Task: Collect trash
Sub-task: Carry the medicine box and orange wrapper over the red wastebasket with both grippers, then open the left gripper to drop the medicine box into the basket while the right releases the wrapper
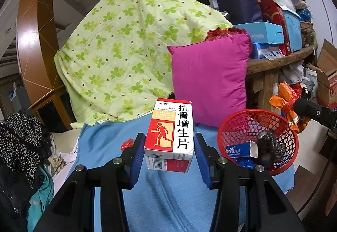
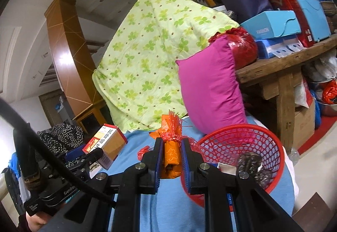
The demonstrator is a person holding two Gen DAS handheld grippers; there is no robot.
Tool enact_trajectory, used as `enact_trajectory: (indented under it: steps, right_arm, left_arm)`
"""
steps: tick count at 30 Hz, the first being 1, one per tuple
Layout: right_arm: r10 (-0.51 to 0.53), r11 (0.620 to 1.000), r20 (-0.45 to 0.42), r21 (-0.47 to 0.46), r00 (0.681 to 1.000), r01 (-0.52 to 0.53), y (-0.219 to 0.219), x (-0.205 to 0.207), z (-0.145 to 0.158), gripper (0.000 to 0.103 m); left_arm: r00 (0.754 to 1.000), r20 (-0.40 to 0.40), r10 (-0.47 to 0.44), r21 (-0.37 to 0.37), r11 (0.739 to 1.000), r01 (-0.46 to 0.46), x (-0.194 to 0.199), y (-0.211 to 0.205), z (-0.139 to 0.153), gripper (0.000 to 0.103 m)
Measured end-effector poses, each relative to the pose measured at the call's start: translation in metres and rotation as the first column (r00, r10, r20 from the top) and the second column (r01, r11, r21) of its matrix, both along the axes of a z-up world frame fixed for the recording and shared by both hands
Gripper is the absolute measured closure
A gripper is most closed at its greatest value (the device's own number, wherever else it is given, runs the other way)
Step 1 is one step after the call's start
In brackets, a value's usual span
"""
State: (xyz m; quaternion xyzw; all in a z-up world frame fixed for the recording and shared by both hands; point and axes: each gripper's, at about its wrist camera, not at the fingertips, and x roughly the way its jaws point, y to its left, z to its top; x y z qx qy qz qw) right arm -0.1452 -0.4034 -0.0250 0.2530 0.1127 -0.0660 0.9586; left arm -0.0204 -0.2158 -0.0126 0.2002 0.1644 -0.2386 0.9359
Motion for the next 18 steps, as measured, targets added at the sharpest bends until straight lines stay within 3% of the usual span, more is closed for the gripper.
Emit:
enact_trajectory:
  steps: [18]
  right_arm:
    - [-0.072, 0.997, 0.013, 0.02, 0.997, 0.072, -0.038, -0.023, -0.005, 0.084]
  left_arm:
    - [0.996, -0.017, -0.091, 0.028, 0.995, 0.091, -0.011, -0.048, -0.005, 0.054]
